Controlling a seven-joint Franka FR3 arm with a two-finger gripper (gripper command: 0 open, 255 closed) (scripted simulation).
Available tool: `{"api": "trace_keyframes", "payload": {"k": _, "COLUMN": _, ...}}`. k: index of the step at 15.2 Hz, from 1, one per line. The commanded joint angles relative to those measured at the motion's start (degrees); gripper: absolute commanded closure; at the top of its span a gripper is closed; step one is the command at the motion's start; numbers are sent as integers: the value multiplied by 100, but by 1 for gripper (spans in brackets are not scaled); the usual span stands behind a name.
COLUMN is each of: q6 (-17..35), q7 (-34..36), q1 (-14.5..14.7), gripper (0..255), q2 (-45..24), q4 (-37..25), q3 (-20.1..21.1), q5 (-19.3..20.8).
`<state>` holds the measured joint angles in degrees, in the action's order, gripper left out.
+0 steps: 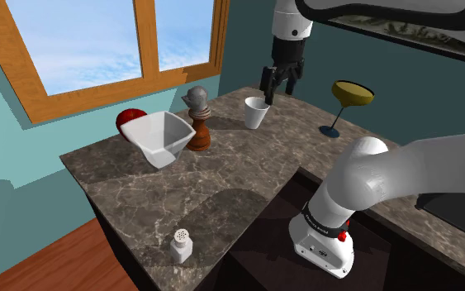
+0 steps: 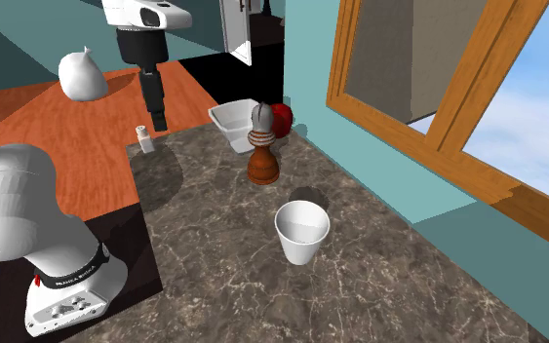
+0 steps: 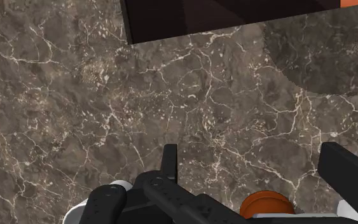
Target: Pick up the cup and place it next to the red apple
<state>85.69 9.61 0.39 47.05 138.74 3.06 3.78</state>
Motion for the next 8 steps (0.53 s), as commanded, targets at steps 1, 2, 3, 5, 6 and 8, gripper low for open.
{"api": "trace_keyframes", "payload": {"k": 1, "q6": 0, "q7": 0, "q1": 0, "gripper": 0, "q2": 0, "q4": 0, "q3": 0, "q5": 0}}
{"api": "trace_keyframes", "payload": {"k": 2, "q6": 188, "q7": -87, "q1": -25, "gripper": 0, "q2": -85, "q4": 78, "q3": -67, "q5": 86}}
{"api": "trace_keyframes", "payload": {"k": 3, "q6": 377, "q7": -171, "q1": -52, "gripper": 0, "q2": -179, "q4": 147, "q3": -134, "q5": 171}}
{"api": "trace_keyframes", "payload": {"k": 5, "q6": 761, "q7": -333, "q1": -108, "gripper": 0, "q2": -392, "q4": 263, "q3": -268, "q5": 336}}
{"api": "trace_keyframes", "payload": {"k": 6, "q6": 955, "q7": -410, "q1": -137, "gripper": 0, "q2": -512, "q4": 309, "q3": -335, "q5": 417}}
{"api": "trace_keyframes", "payload": {"k": 8, "q6": 1345, "q7": -558, "q1": -197, "gripper": 0, "q2": -775, "q4": 375, "q3": -468, "q5": 574}}
